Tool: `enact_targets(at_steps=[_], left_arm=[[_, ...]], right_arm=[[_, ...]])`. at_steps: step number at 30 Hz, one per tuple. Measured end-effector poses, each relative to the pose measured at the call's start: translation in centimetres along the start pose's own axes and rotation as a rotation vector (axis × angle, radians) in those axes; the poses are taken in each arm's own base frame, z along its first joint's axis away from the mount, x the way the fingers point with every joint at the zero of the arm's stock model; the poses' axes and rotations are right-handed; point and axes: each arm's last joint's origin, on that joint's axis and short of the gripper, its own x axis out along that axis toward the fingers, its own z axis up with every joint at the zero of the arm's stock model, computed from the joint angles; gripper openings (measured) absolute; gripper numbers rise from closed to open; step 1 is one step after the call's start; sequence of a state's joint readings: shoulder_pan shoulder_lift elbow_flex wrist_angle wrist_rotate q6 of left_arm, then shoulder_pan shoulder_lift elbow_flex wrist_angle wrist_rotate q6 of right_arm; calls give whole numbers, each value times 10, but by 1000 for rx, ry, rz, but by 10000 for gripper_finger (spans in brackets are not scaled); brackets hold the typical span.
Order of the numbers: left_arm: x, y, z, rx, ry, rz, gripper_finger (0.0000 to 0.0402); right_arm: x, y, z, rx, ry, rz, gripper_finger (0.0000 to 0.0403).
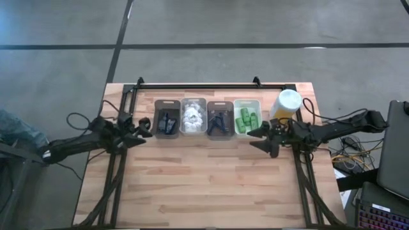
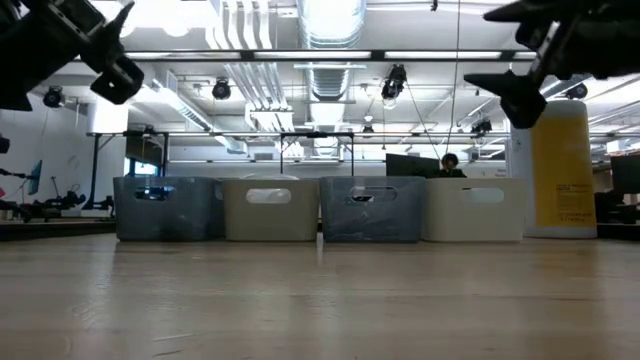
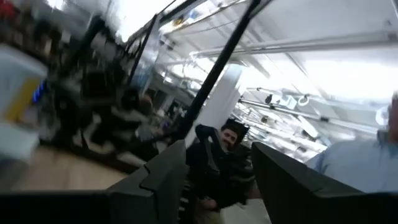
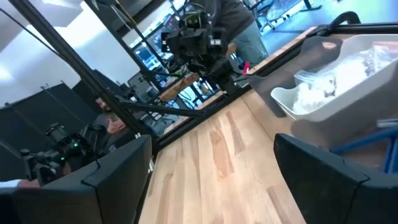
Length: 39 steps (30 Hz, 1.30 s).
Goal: Pick & Place Travel size toiletries
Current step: Return to Home Position
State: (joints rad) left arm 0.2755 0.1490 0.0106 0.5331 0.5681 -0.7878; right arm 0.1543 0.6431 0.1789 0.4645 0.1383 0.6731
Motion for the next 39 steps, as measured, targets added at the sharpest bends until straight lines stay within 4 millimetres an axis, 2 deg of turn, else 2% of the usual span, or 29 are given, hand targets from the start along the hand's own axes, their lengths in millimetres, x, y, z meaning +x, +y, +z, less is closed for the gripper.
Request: enact_targets(at_steps=[4, 8, 13, 23, 39], left_arm=[[0, 1, -1, -143, 11, 10, 188], [0, 1, -1, -161, 10, 8, 188], [0, 1, -1, -160, 10, 7, 188], [-6, -17, 3, -104, -43, -131, 188], [-6, -20, 2, -107, -40, -160, 188]], right_arm=[[-12, -11, -10, -6, -37, 12, 344], [-21, -23, -20, -31, -112, -11, 355], [-23, -26, -21, -56, -131, -81, 359], [-23, -32, -29, -33, -52, -143, 331], [-23, -34, -31, -54, -34, -156, 286]])
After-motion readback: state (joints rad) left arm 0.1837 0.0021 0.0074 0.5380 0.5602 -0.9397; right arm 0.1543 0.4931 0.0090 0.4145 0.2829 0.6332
